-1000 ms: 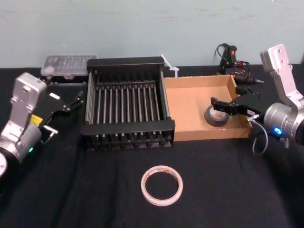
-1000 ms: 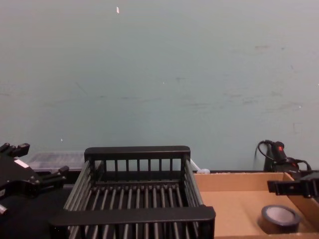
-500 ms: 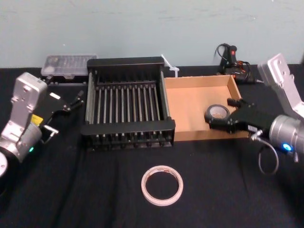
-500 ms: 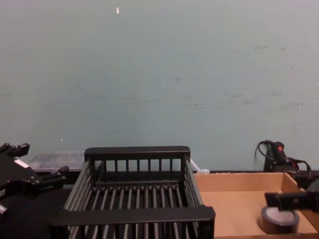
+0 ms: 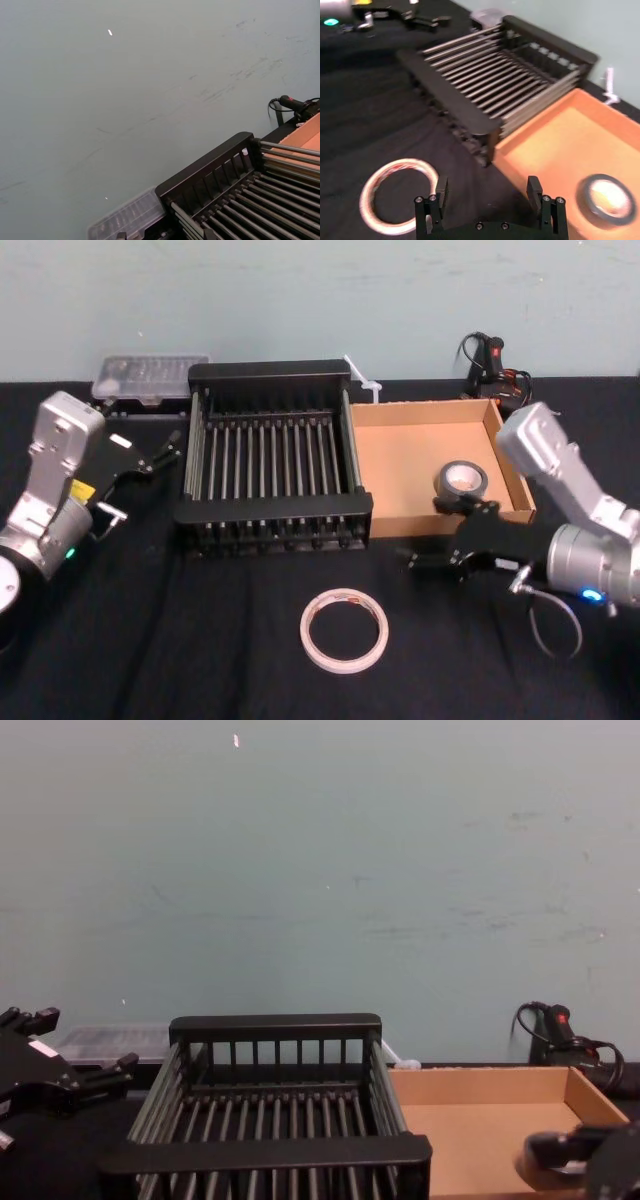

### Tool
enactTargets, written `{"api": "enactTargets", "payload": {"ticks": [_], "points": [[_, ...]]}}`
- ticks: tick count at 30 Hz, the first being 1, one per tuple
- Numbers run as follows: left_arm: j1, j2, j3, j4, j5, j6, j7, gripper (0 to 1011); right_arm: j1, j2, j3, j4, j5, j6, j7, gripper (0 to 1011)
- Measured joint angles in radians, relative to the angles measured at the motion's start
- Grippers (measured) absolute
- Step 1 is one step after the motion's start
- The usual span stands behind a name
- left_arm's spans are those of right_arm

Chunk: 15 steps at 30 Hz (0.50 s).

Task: Pick up the white tape and place it into the black box , Pick up the silver tape and place it into the brown box.

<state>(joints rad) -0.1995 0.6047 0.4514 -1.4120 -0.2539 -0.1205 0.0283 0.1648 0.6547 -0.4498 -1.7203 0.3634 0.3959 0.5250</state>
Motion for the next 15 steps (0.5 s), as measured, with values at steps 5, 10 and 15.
{"api": "enactTargets", "payload": {"ticks": [5, 10, 15], "points": [[0.0, 0.0, 0.0, 0.0, 0.0, 0.0, 0.0, 1001, 0.015, 0.006, -0.042, 0.0, -0.012, -0.006, 0.024, 1002], [0.0, 0.0, 0.0, 0.0, 0.0, 0.0, 0.0, 1001, 0.033, 0.001, -0.081, 0.011, -0.022, -0.007, 0.038, 1002], [0.0, 0.0, 0.0, 0.0, 0.0, 0.0, 0.0, 1001, 0.054, -0.013, -0.112, 0.027, -0.028, 0.003, 0.046, 1002]]}}
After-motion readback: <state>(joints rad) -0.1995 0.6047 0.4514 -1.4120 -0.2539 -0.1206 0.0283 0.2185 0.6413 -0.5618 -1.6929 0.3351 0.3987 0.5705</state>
